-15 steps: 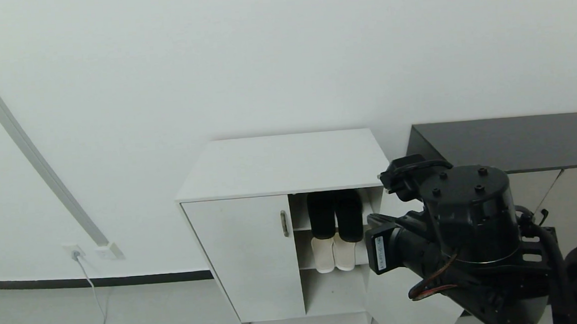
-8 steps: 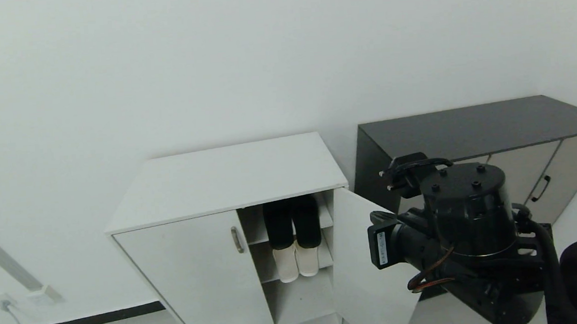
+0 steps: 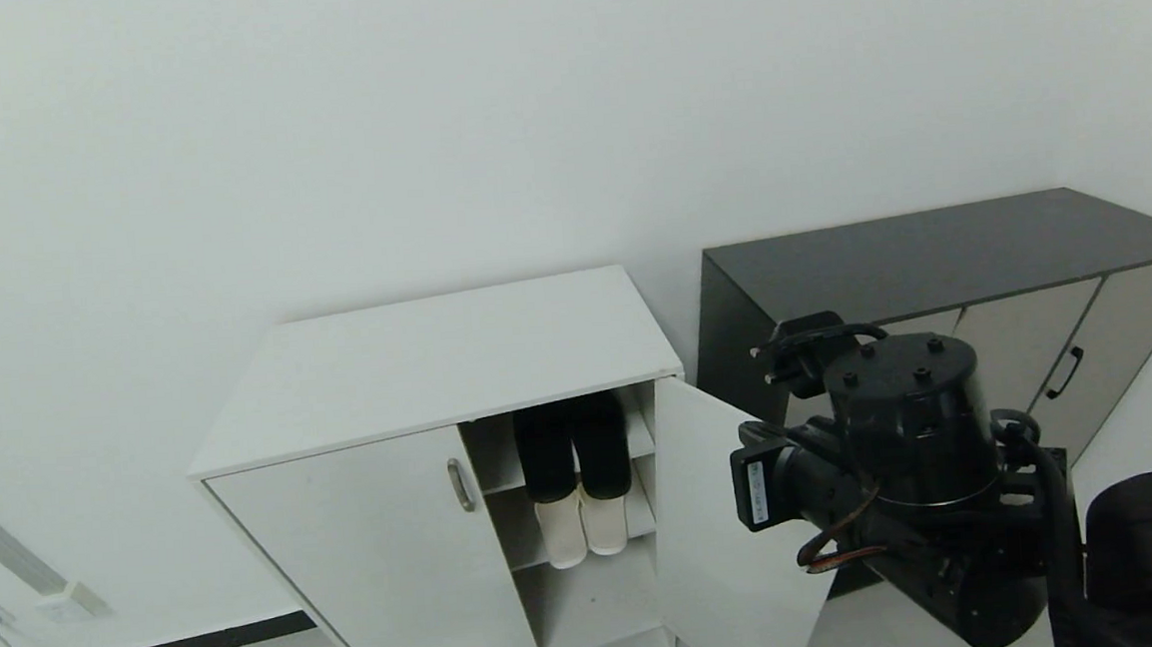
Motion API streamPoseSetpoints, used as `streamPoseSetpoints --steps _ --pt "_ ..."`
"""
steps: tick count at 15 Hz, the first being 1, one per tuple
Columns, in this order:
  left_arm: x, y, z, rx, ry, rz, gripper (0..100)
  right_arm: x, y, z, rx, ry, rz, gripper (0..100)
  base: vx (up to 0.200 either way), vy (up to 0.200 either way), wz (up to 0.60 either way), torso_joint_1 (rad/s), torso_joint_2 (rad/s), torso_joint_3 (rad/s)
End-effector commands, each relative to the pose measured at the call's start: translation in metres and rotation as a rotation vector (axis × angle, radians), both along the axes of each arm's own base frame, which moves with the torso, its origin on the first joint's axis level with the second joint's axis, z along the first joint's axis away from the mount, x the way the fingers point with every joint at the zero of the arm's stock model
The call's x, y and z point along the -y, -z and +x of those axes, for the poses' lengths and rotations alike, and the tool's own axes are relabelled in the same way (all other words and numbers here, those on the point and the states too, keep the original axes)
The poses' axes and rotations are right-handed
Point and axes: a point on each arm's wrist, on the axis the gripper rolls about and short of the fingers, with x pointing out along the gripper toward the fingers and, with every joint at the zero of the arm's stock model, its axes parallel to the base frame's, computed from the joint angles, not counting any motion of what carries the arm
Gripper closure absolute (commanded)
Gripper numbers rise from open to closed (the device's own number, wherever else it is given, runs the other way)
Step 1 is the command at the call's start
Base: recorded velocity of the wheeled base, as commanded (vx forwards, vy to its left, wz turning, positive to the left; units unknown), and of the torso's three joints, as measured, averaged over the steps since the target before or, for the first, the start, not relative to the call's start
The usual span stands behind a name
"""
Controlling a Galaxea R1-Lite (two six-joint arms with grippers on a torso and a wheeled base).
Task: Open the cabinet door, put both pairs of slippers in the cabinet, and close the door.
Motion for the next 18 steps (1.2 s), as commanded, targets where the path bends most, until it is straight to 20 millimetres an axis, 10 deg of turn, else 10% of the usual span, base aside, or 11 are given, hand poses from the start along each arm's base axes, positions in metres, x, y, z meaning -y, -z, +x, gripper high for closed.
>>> streamPoseSetpoints --steps 1,6,12,18 --pt "0.000 0.000 0.000 -0.002 0.000 0.000 100 0.000 0.001 0.001 -0.003 0.004 -0.003 100 -0.200 0.000 0.00 0.002 0.00 0.002" --pt "0.000 0.000 0.000 -0.002 0.000 0.000 100 0.001 0.009 0.014 -0.005 0.031 -0.032 100 -0.200 0.000 0.00 0.001 0.00 0.000" --pt "0.000 0.000 0.000 0.000 0.000 0.000 100 0.039 0.008 0.130 0.043 0.243 -0.046 100 0.000 0.000 0.00 0.000 0.00 0.000" --pt "0.000 0.000 0.000 0.000 0.000 0.000 100 0.056 0.024 0.186 0.000 0.248 -0.031 100 0.000 0.000 0.00 0.000 0.00 0.000"
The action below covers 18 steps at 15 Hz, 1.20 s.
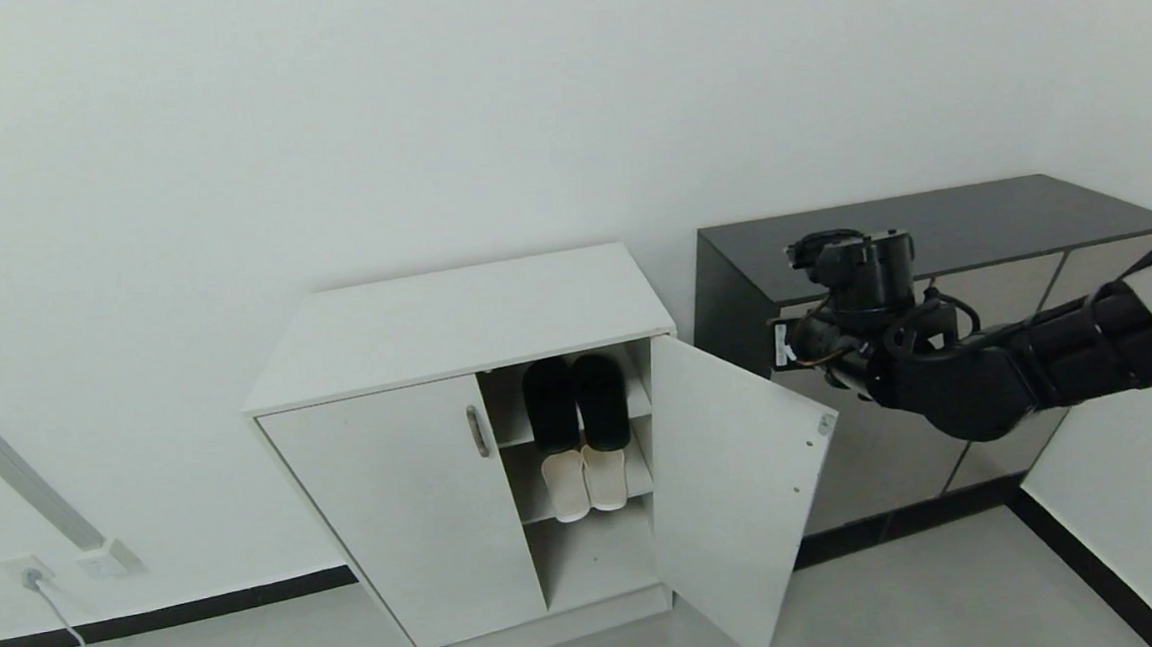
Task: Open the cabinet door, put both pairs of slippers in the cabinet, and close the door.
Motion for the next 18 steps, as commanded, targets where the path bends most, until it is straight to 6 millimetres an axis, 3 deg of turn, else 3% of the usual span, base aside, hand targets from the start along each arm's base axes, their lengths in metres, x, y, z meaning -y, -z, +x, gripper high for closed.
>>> streamPoseSetpoints --steps 1,4,10,18 --pt "0.000 0.000 0.000 -0.001 0.000 -0.001 100 0.005 0.025 0.021 -0.042 0.016 -0.013 100 0.000 0.000 0.00 0.000 0.00 0.000" --pt "0.000 0.000 0.000 -0.001 0.000 -0.001 100 0.011 0.047 0.037 -0.079 0.036 -0.023 100 0.000 0.000 0.00 0.000 0.00 0.000" --pt "0.000 0.000 0.000 -0.001 0.000 0.001 100 0.014 0.074 0.046 -0.129 0.030 -0.021 100 0.000 0.000 0.00 0.000 0.00 0.000" --pt "0.000 0.000 0.000 -0.001 0.000 0.001 100 0.014 0.076 0.046 -0.128 0.030 -0.022 100 0.000 0.000 0.00 0.000 0.00 0.000"
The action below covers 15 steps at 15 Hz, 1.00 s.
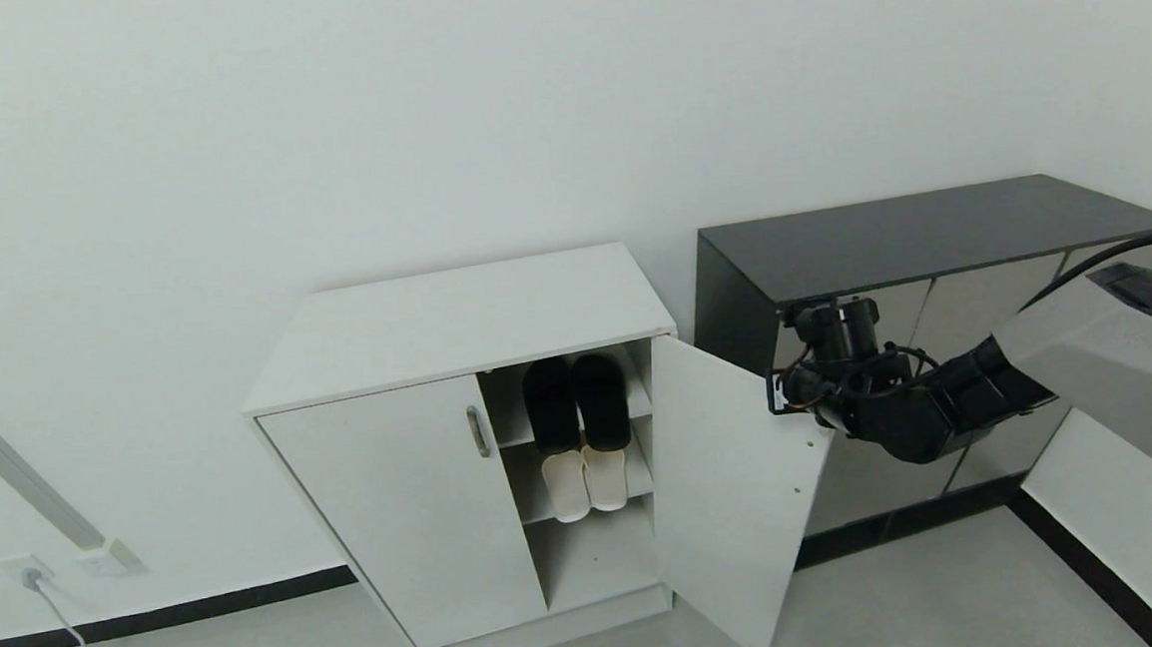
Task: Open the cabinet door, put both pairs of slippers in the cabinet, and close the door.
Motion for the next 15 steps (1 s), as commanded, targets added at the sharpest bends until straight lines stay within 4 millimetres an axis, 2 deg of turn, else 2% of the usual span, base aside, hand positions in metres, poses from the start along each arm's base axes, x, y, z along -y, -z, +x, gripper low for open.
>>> streamPoseSetpoints --steps 1,3,9,12,15 --pt "0.000 0.000 0.000 -0.002 0.001 0.000 100 -0.003 -0.001 -0.003 -0.001 -0.007 0.000 100 0.000 0.000 0.00 0.000 0.00 0.000" --pt "0.000 0.000 0.000 0.000 0.001 0.000 100 -0.014 -0.002 -0.014 -0.009 -0.040 -0.005 100 0.000 0.000 0.00 0.000 0.00 0.000" --pt "0.000 0.000 0.000 -0.002 0.001 0.000 100 -0.064 -0.012 -0.083 -0.007 -0.220 -0.004 100 0.000 0.000 0.00 0.000 0.00 0.000" --pt "0.000 0.000 0.000 -0.002 0.001 0.000 100 -0.076 -0.021 -0.102 -0.002 -0.253 0.058 100 0.000 0.000 0.00 0.000 0.00 0.000" --pt "0.000 0.000 0.000 0.000 0.001 0.000 100 -0.078 -0.012 -0.115 -0.036 -0.287 0.018 100 0.000 0.000 0.00 0.000 0.00 0.000"
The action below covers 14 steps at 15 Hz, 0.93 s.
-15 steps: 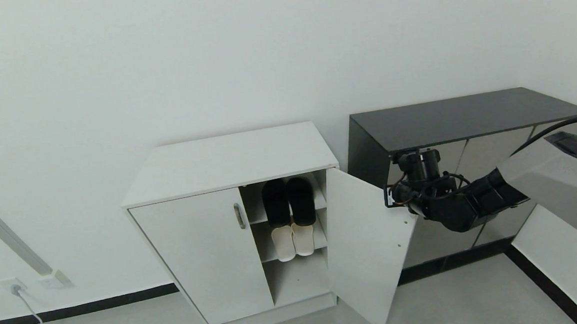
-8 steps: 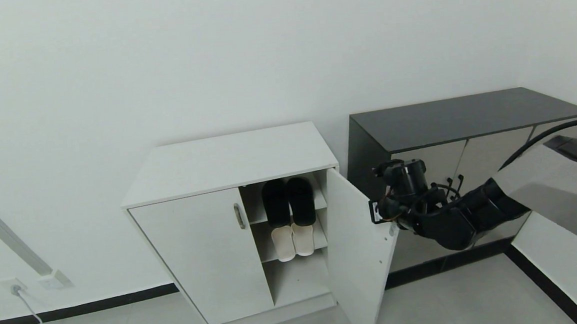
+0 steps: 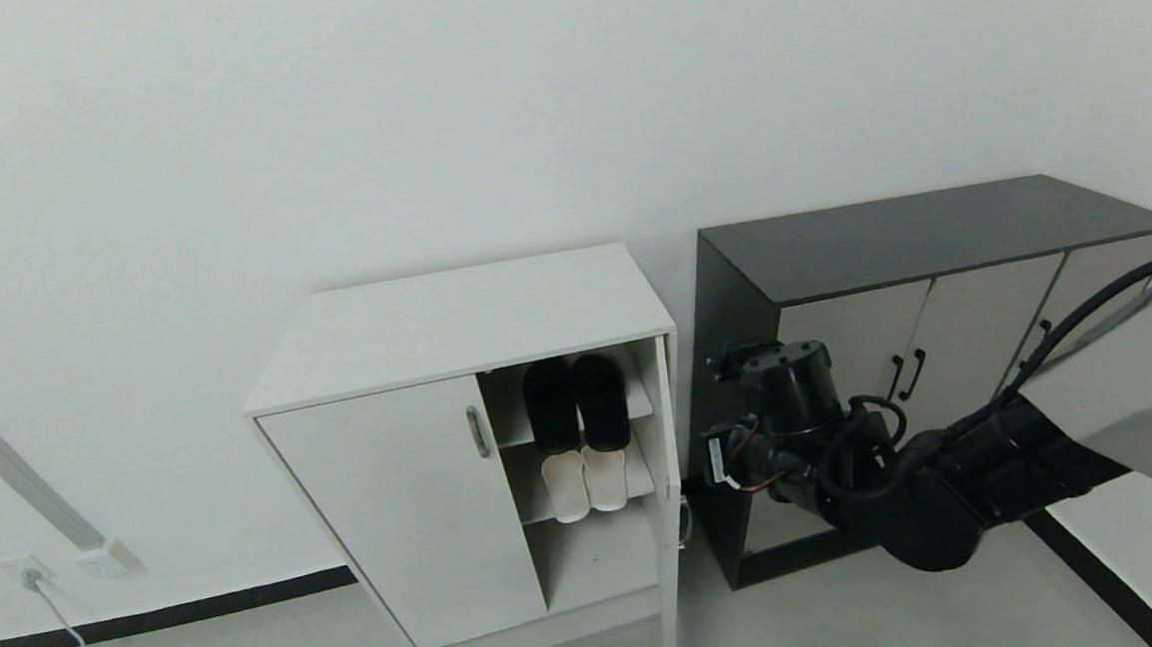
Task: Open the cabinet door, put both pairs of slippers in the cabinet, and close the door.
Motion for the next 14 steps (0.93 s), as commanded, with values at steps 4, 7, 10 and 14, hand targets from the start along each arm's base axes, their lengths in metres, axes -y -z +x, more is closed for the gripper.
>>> streamPoseSetpoints --steps 4,7,10,14 --pt "0.000 0.000 0.000 -0.001 0.000 0.000 100 0.001 -0.005 -0.021 0.008 -0.040 -0.002 100 0.000 0.000 0.00 0.000 0.00 0.000" --pt "0.000 0.000 0.000 -0.001 0.000 0.000 100 0.002 -0.001 -0.027 0.015 -0.077 0.021 100 0.000 0.000 0.20 0.001 0.01 0.001" --pt "0.000 0.000 0.000 0.000 0.000 0.000 100 0.006 -0.005 -0.028 0.012 -0.114 0.047 100 0.000 0.000 0.60 -0.002 0.01 0.002" --pt "0.000 0.000 0.000 0.000 0.000 0.000 100 0.017 -0.001 -0.025 -0.022 -0.157 0.063 100 0.000 0.000 0.30 0.001 0.00 0.002"
